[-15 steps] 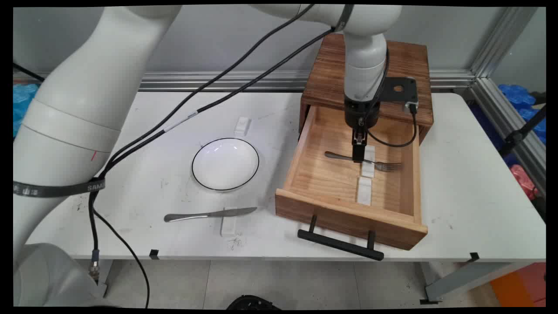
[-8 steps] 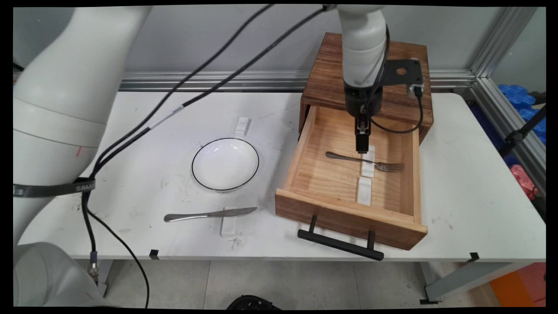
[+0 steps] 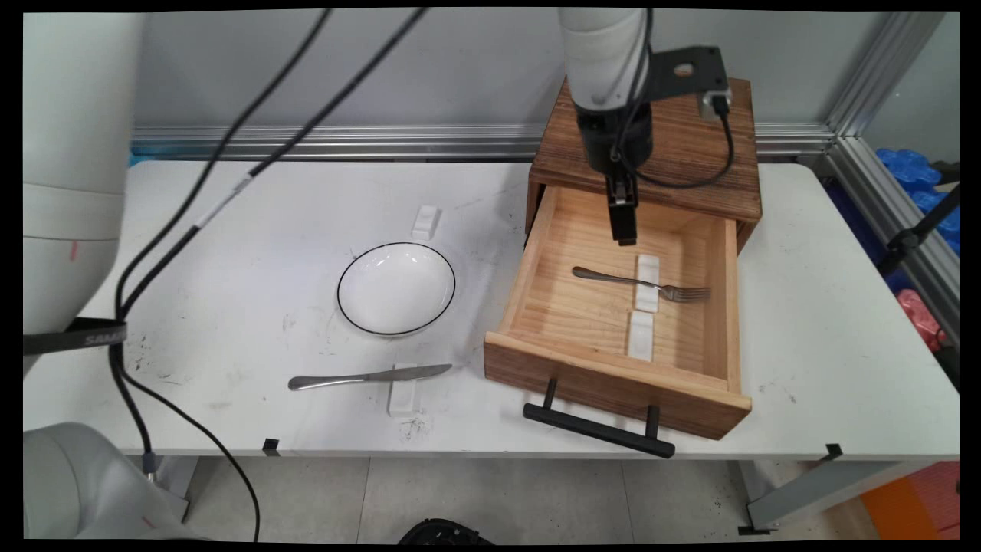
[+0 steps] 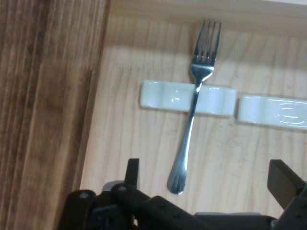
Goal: Pick up the knife from the right of the white plate
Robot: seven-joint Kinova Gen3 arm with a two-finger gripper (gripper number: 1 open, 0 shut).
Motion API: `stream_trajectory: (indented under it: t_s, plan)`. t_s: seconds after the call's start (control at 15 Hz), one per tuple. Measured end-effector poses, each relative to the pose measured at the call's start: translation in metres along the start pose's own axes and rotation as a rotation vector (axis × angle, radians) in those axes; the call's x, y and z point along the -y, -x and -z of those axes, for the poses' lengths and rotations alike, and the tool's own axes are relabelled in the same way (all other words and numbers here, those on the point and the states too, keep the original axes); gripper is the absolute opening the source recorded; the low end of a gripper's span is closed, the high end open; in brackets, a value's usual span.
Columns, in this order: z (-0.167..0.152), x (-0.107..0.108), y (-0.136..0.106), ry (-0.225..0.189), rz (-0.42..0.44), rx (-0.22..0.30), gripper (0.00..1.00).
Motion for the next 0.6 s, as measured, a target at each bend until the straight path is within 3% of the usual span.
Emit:
stream_trajectory:
  t_s: [0.27, 0.6]
  plan:
    - [0.029, -0.007, 0.020, -0.004, 0.029, -0.023, 1.00]
    - [0.065, -0.026, 0.064, 0.010, 0.092, -0.055, 1.00]
